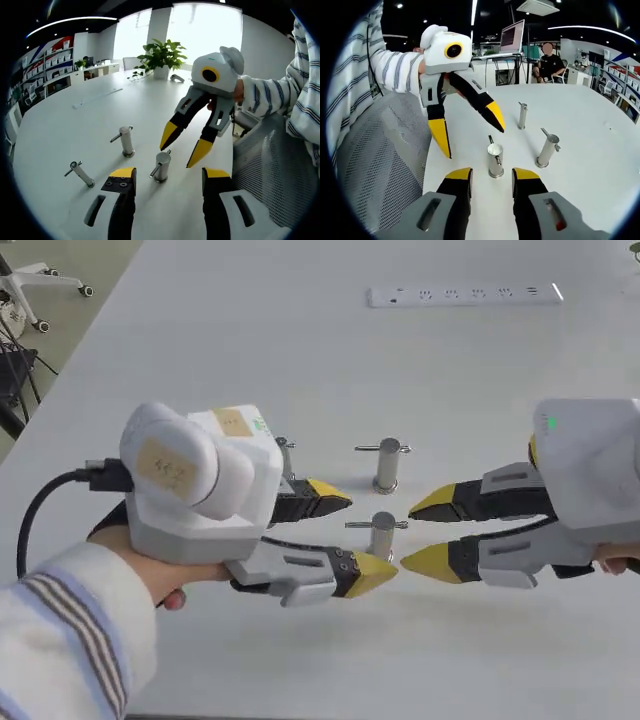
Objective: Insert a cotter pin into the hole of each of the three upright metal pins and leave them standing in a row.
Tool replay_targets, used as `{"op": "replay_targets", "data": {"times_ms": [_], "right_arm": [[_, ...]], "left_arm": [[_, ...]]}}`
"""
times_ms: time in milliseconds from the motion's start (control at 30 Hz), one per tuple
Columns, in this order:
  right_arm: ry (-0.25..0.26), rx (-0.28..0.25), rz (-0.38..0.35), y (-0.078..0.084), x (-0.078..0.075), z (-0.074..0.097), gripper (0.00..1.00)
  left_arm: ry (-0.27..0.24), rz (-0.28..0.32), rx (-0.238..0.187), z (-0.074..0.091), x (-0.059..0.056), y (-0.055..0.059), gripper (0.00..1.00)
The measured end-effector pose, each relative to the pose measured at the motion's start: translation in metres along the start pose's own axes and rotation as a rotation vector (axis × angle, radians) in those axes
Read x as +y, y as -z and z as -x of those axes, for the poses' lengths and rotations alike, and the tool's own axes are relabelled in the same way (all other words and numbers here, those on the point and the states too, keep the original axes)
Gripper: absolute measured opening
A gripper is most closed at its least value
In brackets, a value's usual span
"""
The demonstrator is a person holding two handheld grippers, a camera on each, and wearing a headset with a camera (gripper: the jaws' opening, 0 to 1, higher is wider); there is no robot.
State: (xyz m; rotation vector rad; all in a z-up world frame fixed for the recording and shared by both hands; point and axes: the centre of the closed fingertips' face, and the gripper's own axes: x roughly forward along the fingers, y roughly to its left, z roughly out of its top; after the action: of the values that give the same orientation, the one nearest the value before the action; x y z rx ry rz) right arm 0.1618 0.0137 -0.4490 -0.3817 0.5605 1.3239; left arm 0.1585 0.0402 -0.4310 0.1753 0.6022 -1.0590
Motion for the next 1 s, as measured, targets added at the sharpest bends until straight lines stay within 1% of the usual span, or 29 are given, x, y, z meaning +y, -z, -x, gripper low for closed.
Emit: {"op": "replay_targets", "data": {"times_ms": [33, 67, 167, 200, 233, 267, 300, 333, 400, 433, 500, 667, 767, 900, 1000], "right_arm": [[-0.001, -0.001, -0.003, 0.001, 0.001, -0.001, 0.31], [-0.001, -0.003, -0.014, 0.002, 0.001, -0.003, 0.33], [0.005, -0.003, -0.028, 0.004, 0.000, -0.008, 0.38], [0.007, -0.003, -0.030, 0.005, 0.000, -0.009, 0.39], [0.008, -0.004, -0.032, 0.005, 0.000, -0.010, 0.40], [0.009, -0.005, -0.036, 0.005, 0.000, -0.011, 0.41], [0.012, -0.009, -0.041, 0.005, -0.001, -0.012, 0.42], [0.012, -0.011, -0.044, 0.005, -0.001, -0.013, 0.43], [0.013, -0.016, -0.051, 0.006, -0.002, -0.015, 0.46], [0.012, -0.020, -0.057, 0.007, -0.002, -0.017, 0.47], [0.000, -0.020, -0.067, 0.009, 0.000, -0.019, 0.47], [-0.013, -0.030, -0.081, 0.013, 0.001, -0.025, 0.48], [-0.017, -0.046, -0.085, 0.014, 0.000, -0.027, 0.47], [-0.015, -0.068, -0.087, 0.012, 0.000, -0.031, 0.46], [-0.019, -0.084, -0.088, 0.011, 0.000, -0.033, 0.44]], "left_arm": [[-0.006, 0.007, -0.001, 0.001, 0.000, 0.002, 0.60], [-0.014, 0.020, -0.003, 0.003, 0.000, 0.006, 0.64], [-0.029, 0.065, -0.017, 0.008, 0.000, 0.013, 0.70], [-0.036, 0.103, -0.032, 0.009, -0.001, 0.013, 0.71], [-0.036, 0.113, -0.038, 0.010, -0.001, 0.014, 0.73], [-0.034, 0.108, -0.040, 0.011, -0.002, 0.015, 0.74], [-0.035, 0.108, -0.046, 0.013, -0.004, 0.015, 0.77], [-0.035, 0.113, -0.052, 0.014, -0.005, 0.015, 0.81], [-0.020, 0.130, -0.056, 0.016, -0.010, 0.017, 0.86], [-0.019, 0.135, -0.041, 0.017, -0.012, 0.020, 0.87], [-0.037, 0.126, -0.026, 0.018, -0.012, 0.025, 0.89], [-0.041, 0.135, -0.026, 0.025, -0.014, 0.029, 0.93], [-0.040, 0.138, -0.017, 0.028, -0.016, 0.032, 0.98], [-0.044, 0.141, -0.024, 0.032, -0.018, 0.032, 0.99], [-0.058, 0.160, -0.048, 0.035, -0.017, 0.028, 0.99]]}}
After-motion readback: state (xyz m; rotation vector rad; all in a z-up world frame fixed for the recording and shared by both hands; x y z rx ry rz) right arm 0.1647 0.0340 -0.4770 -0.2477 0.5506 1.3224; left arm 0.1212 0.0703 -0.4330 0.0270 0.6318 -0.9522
